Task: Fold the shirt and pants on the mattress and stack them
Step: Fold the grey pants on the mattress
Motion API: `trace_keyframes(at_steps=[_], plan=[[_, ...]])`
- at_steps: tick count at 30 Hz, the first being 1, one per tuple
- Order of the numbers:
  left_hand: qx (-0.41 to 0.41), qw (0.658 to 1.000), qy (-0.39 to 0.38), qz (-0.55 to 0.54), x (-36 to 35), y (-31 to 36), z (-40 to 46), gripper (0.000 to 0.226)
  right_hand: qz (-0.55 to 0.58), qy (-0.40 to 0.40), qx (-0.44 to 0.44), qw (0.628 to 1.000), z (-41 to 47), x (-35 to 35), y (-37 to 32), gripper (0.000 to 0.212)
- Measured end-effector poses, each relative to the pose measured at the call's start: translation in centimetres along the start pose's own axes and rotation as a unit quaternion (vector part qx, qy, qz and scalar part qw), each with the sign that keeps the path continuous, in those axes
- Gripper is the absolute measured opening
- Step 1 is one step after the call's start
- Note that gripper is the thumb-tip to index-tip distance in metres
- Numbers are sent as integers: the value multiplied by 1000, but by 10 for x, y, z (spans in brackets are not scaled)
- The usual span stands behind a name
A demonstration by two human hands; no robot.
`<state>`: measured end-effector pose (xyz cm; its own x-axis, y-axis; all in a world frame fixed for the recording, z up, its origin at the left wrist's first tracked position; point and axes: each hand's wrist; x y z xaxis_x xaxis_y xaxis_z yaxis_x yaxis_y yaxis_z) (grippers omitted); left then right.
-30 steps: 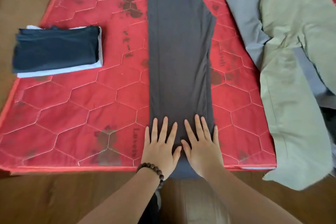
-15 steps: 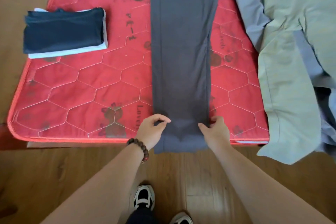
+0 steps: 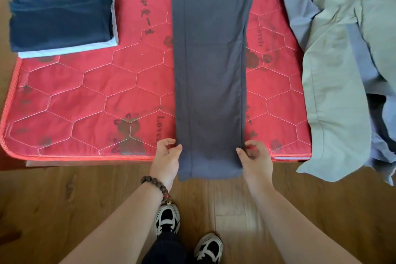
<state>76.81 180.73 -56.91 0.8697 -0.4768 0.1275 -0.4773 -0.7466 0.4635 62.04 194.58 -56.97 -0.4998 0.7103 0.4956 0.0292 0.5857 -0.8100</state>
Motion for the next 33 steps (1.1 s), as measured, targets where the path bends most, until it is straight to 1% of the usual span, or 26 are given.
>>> trace_keyframes(at_steps=[3, 7, 8, 10, 13, 15, 17, 19, 20, 22, 24, 25, 27, 29, 31, 33], plan=[[-25, 998, -53, 32, 0, 5, -4, 10, 10, 2, 26, 1000, -1, 1, 0, 18], [-35, 994, -90, 56, -2, 9, -6, 16, 13, -8, 48, 999, -4, 4, 2, 20], [-28, 993, -98, 61, -3, 10, -6, 19, 7, -15, 44, 999, -5, 5, 3, 22], [-22, 992, -109, 65, -4, 10, -6, 12, -1, -29, 43, 999, -7, 6, 4, 32], [-15, 992, -105, 68, -4, 8, -7, 16, -9, -56, 56, 997, -9, 7, 7, 41], [-10, 992, -101, 74, -6, 8, -9, 24, -21, -66, 49, 996, -9, 6, 9, 40], [-9, 992, -102, 71, -7, 7, -11, 28, -37, -70, 30, 996, -7, 4, 11, 32], [-9, 993, -101, 59, -8, 4, -10, 33, -56, -68, 15, 996, -4, 2, 11, 13], [-10, 994, -97, 54, -8, 3, -9, 33, -56, -64, 10, 996, -3, 1, 10, 8], [-12, 994, -95, 51, -8, 1, -8, 28, -24, -38, -12, 999, -1, 2, 10, 12], [-21, 993, -99, 60, -8, 0, -9, 14, 14, -9, -40, 999, 0, 4, 9, 10], [-28, 993, -93, 64, -7, -2, -8, 14, 21, -12, -45, 999, -1, 5, 9, 10], [-36, 994, -64, 75, -7, -5, -6, 28, 16, -60, -40, 997, -4, 7, 9, 13], [-46, 995, -39, 79, -7, -7, -4, 27, 10, -109, -42, 993, -6, 10, 11, 20], [-55, 995, -28, 81, -4, -8, -1, 28, 19, -113, -46, 992, -6, 14, 13, 25], [-60, 995, -20, 81, -3, -11, 1, 16, 27, -103, -54, 993, -6, 15, 16, 27]])
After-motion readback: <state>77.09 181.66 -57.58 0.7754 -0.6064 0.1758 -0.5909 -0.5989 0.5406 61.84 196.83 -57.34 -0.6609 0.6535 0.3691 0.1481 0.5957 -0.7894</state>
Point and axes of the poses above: each hand's wrist, its own z-axis towards the middle knuckle, its own x-axis out of the back of the hand, y = z × x, and after that the axes turned 13 degrees about x, right-handed
